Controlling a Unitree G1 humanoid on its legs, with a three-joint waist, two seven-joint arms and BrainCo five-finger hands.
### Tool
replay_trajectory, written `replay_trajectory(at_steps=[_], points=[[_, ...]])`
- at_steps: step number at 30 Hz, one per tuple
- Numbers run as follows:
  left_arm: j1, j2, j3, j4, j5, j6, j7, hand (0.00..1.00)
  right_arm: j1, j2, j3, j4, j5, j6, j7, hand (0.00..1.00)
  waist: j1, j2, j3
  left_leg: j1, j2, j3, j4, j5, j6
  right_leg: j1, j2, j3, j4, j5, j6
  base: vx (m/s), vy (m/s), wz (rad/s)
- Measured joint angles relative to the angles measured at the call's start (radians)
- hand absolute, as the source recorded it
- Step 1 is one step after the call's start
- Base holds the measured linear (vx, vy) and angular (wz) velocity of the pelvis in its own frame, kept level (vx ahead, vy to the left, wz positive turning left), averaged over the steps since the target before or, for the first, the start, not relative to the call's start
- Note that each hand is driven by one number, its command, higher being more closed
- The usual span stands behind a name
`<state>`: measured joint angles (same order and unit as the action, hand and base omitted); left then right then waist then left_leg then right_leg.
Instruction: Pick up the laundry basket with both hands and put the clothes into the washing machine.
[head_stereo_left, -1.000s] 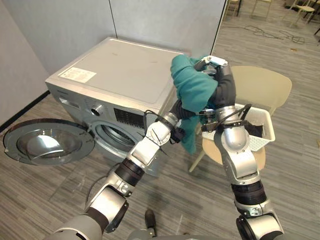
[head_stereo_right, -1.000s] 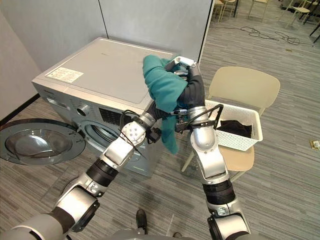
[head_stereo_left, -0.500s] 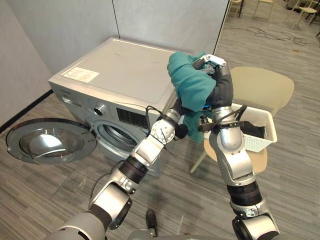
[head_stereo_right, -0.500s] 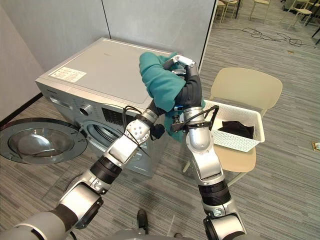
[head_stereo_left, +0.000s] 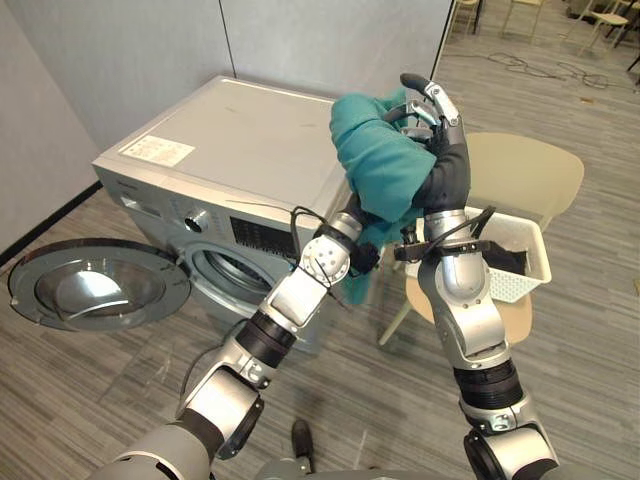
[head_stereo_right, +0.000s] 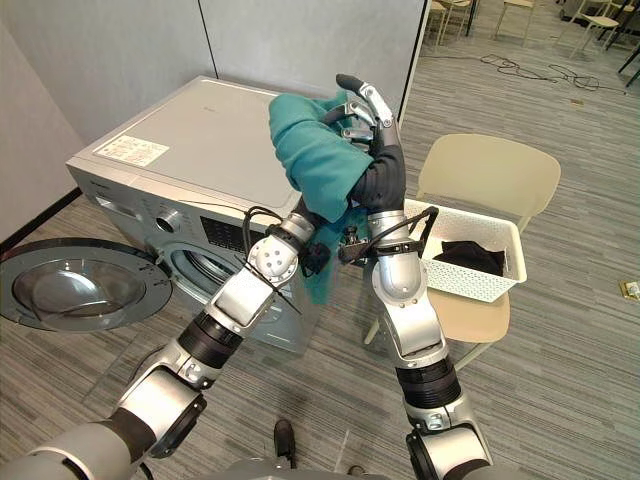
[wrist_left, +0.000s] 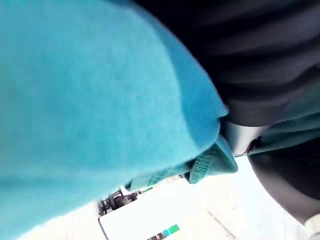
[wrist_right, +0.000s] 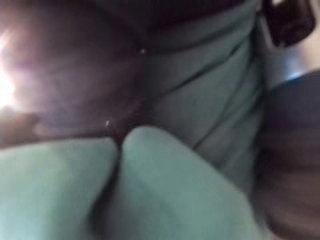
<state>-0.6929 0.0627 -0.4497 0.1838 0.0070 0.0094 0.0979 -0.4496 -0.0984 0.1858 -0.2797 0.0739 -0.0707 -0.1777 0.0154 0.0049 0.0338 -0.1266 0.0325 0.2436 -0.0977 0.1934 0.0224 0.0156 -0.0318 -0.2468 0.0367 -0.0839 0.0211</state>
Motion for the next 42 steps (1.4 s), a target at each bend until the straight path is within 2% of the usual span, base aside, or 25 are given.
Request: replay_trajectory(at_steps=[6,9,11,16,20,23,25,26,27,28,29,31,32,33,34,35,36,38,39,40,41,42], points=[[0.024,0.002,0.065,-0.026,-0.001,0.0,0.017,1.0,0.0,-0.013,-0.006,0.033,0.02,-0.01,0.005,0.0,-0.001,0.0,0.0,0.002,0.001,0.003,0.0,0.0,0.0,0.0,0.0,0.002,0.001,0.0,0.0,0.0,0.0,0.0],[0.024,0.027,0.14,-0.036,-0.011,-0.001,0.026,1.0,-0.013,-0.04,-0.016,0.075,0.043,-0.01,0.008,0.0,-0.002,0.0,0.0,0.006,0.002,0.006,0.0,0.0,0.0,0.0,0.0,0.007,0.005,0.0,0.0,0.0,0.0,-0.04],[0.026,0.047,0.193,-0.072,-0.032,-0.018,0.042,1.0,-0.017,-0.063,-0.055,0.113,0.043,0.003,0.008,0.0,0.0,0.0,0.0,0.007,0.002,0.006,0.0,0.0,0.0,0.001,0.0,0.007,0.006,0.0,0.0,0.0,0.0,0.0],[0.054,0.13,0.387,-0.212,-0.048,-0.075,0.087,1.0,-0.021,-0.141,-0.253,0.153,0.041,0.028,0.001,0.0,-0.001,0.001,0.0,0.018,0.001,0.007,-0.005,0.0,0.0,0.009,-0.002,0.011,0.008,0.0,0.0,0.01,-0.001,-0.02],[0.195,0.153,0.521,-0.31,-0.086,-0.097,0.105,1.0,-0.023,-0.194,-0.353,0.18,0.038,0.031,-0.024,0.0,0.001,0.007,-0.011,0.026,0.004,0.003,-0.005,0.0,0.0,0.018,0.002,0.014,0.004,0.0,-0.001,0.03,-0.01,-0.02],[0.304,0.152,0.572,-0.389,-0.108,-0.107,0.107,1.0,-0.009,-0.216,-0.422,0.229,0.037,0.038,-0.034,0.0,0.005,0.007,-0.012,0.019,0.005,-0.012,-0.002,0.001,-0.001,0.018,0.006,0.003,0.008,0.001,-0.002,0.02,-0.004,0.12],[0.336,0.135,0.566,-0.423,-0.116,-0.119,0.105,1.0,0.06,-0.244,-0.546,0.222,0.02,0.039,-0.049,0.0,0.01,0.007,-0.012,-0.02,0.005,-0.031,-0.002,-0.007,-0.013,0.009,0.007,-0.059,0.022,0.002,-0.006,0.01,0.002,0.84],[0.336,0.124,0.558,-0.431,-0.121,-0.132,0.105,1.0,0.122,-0.264,-0.637,0.218,-0.012,0.051,-0.068,0.0,0.008,0.002,-0.015,-0.06,0.022,0.081,0.02,-0.089,0.023,-0.007,-0.004,-0.134,0.019,0.013,-0.014,-0.02,0.017,1.31],[0.334,0.119,0.552,-0.433,-0.123,-0.137,0.105,1.0,0.153,-0.277,-0.687,0.218,-0.025,0.058,-0.075,0.0,0.0,-0.009,-0.012,-0.086,0.037,0.161,0.068,-0.138,0.033,-0.013,-0.021,-0.169,0.013,0.019,-0.016,-0.05,0.058,1.59],[0.333,0.112,0.535,-0.434,-0.124,-0.146,0.105,1.0,0.214,-0.305,-0.782,0.224,-0.059,0.079,-0.099,0.0,-0.008,-0.016,-0.003,-0.135,0.107,0.36,0.243,-0.188,0.1,-0.015,-0.045,-0.228,0.011,0.019,-0.015,-0.01,0.06,1.35],[0.346,0.11,0.525,-0.437,-0.127,-0.146,0.099,1.0,0.257,-0.307,-0.838,0.233,-0.093,0.104,-0.113,0.0,-0.008,-0.015,-0.003,-0.146,0.169,0.449,0.38,-0.22,0.142,-0.008,-0.054,-0.265,0.013,0.019,-0.015,0.01,0.083,1.33],[0.396,0.1,0.5,-0.448,-0.132,-0.148,0.078,1.0,0.365,-0.284,-0.957,0.253,-0.162,0.158,-0.13,0.0,-0.035,-0.023,0.002,-0.13,0.275,0.505,0.608,-0.318,0.11,0.037,-0.089,-0.362,0.039,0.013,-0.006,0.05,0.104,1.19],[0.407,0.097,0.491,-0.449,-0.132,-0.15,0.073,1.0,0.399,-0.276,-0.994,0.256,-0.185,0.168,-0.132,0.0,-0.047,-0.02,0.002,-0.117,0.293,0.514,0.636,-0.33,0.102,0.052,-0.101,-0.391,0.05,0.007,0.003,0.07,0.154,1.35],[0.434,0.083,0.485,-0.453,-0.132,-0.153,0.054,1.0,0.459,-0.253,-1.059,0.265,-0.228,0.182,-0.134,0.0,-0.07,-0.01,-0.006,-0.089,0.309,0.529,0.623,-0.342,0.045,0.07,-0.128,-0.444,0.08,-0.014,0.036,0.09,0.215,1.33],[0.459,0.061,0.486,-0.461,-0.133,-0.159,0.049,1.0,0.504,-0.22,-1.119,0.285,-0.251,0.191,-0.134,0.0,-0.09,0.011,-0.019,-0.091,0.259,0.511,0.561,-0.392,0.018,0.066,-0.157,-0.478,0.112,-0.031,0.068,0.1,0.26,1.26],[0.469,0.056,0.486,-0.463,-0.136,-0.163,0.042,1.0,0.52,-0.188,-1.145,0.303,-0.255,0.197,-0.133,0.0,-0.101,0.018,-0.024,-0.09,0.224,0.49,0.522,-0.404,0.022,0.062,-0.175,-0.492,0.124,-0.036,0.074,0.11,0.397,1.32],[0.512,0.047,0.481,-0.461,-0.154,-0.166,0.02,1.0,0.567,-0.078,-1.177,0.386,-0.258,0.209,-0.127,0.0,-0.116,-0.014,-0.02,-0.102,0.14,0.46,0.459,-0.4,0.029,0.045,-0.23,-0.515,0.143,-0.042,0.088,0.07,0.339,0.94],[0.547,0.026,0.482,-0.447,-0.169,-0.166,0.008,1.0,0.59,-0.02,-1.176,0.475,-0.247,0.206,-0.118,0.0,-0.114,-0.02,-0.014,-0.113,0.106,0.442,0.448,-0.409,0.042,0.035,-0.261,-0.526,0.173,-0.036,0.101,0.05,0.307,0.61],[0.584,-0.008,0.474,-0.428,-0.198,-0.162,-0.006,1.0,0.594,0.026,-1.175,0.581,-0.218,0.206,-0.103,0.0,-0.111,-0.015,-0.004,-0.106,0.07,0.421,0.428,-0.422,0.05,0.013,-0.311,-0.526,0.272,-0.041,0.091,0.04,0.327,0.6],[0.605,-0.032,0.451,-0.405,-0.216,-0.159,-0.011,1.0,0.606,0.063,-1.164,0.655,-0.188,0.204,-0.099,0.0,-0.112,-0.012,0.017,-0.078,0.024,0.394,0.396,-0.427,0.062,-0.003,-0.365,-0.498,0.386,-0.049,0.011,0.08,0.448,0.86],[0.622,-0.055,0.407,-0.372,-0.238,-0.157,-0.013,1.0,0.63,0.094,-1.143,0.734,-0.155,0.199,-0.084,0.0,-0.115,-0.003,0.041,-0.038,-0.011,0.364,0.361,-0.425,0.072,-0.04,-0.407,-0.406,0.522,-0.034,-0.113,0.1,0.389,1.26],[0.646,-0.074,0.317,-0.323,-0.265,-0.145,-0.021,1.0,0.676,0.158,-1.098,0.837,-0.109,0.197,-0.048,0.0,-0.123,0.022,0.05,-0.009,-0.038,0.297,0.331,-0.422,0.098,-0.121,-0.384,-0.191,0.68,-0.044,-0.127,0.16,0.4,1.66]])
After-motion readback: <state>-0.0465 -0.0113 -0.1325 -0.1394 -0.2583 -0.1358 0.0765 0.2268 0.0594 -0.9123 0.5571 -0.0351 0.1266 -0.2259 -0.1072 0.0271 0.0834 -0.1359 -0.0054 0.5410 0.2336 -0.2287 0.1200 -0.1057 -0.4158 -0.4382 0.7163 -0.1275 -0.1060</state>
